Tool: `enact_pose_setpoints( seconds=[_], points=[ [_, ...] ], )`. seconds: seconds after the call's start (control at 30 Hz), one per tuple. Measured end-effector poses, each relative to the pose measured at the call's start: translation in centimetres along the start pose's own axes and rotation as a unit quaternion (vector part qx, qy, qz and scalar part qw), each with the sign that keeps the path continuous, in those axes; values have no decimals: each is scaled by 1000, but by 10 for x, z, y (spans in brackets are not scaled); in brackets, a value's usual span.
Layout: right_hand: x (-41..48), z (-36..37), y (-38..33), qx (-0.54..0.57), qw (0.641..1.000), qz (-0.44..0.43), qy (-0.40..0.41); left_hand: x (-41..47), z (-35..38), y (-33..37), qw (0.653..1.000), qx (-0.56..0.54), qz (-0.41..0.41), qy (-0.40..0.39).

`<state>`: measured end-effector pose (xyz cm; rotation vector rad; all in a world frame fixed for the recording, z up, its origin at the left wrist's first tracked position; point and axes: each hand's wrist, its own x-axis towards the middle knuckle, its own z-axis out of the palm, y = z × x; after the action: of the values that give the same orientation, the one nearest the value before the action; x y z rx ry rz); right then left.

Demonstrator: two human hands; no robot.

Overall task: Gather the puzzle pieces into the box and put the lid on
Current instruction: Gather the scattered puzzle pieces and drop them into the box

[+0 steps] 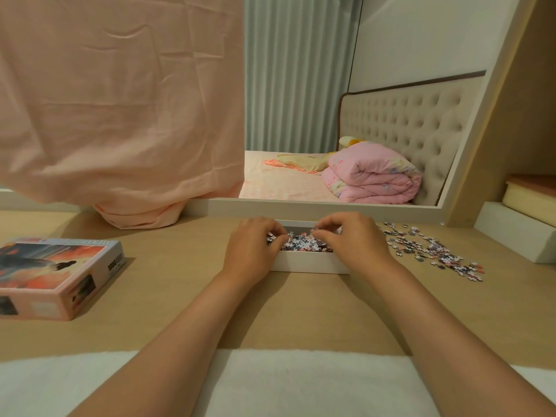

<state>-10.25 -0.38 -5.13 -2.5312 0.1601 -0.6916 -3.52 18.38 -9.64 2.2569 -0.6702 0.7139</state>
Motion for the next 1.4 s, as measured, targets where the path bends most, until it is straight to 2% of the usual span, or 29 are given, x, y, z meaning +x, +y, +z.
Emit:
enact_pose_setpoints(
  seconds=[0.1,0.2,0.33,0.47,0.57,0.77,0.87,1.0,1.13,1.23,1.3,1.4],
  points=[
    [7,14,10,-78,996,-21,-36,1,9,-7,999,27,-1,-26],
    [8,23,20,-108,989,-53,-85,0,12,-10,999,32,18,-40],
    [8,24,29,-147,986,-42,-66,-5,7,-1,989,63,93,-101],
    [-4,27,27,-98,982,-9,-161,-10,2,15,968,100,151,-174],
    [-8,26,21,-61,983,-31,-171,-11,-1,14,961,150,123,-195],
    [-8,29,17,-17,976,-52,-209,-13,-12,-1,960,171,48,-217],
    [-7,19,22,8,981,-36,-191,-14,-11,10,966,177,64,-174],
    [-7,-5,42,4,983,-7,-183,-6,-2,49,976,124,117,-137],
    [-3,-39,87,-33,987,23,-154,9,30,97,979,46,124,-154],
    [-2,-63,131,-97,984,71,-131,17,66,122,973,25,100,-205],
    [-4,-76,162,-147,973,115,-135,21,90,129,962,68,77,-252],
    [-3,-86,201,-177,958,164,-155,30,116,134,937,196,83,-277]
  ],
)
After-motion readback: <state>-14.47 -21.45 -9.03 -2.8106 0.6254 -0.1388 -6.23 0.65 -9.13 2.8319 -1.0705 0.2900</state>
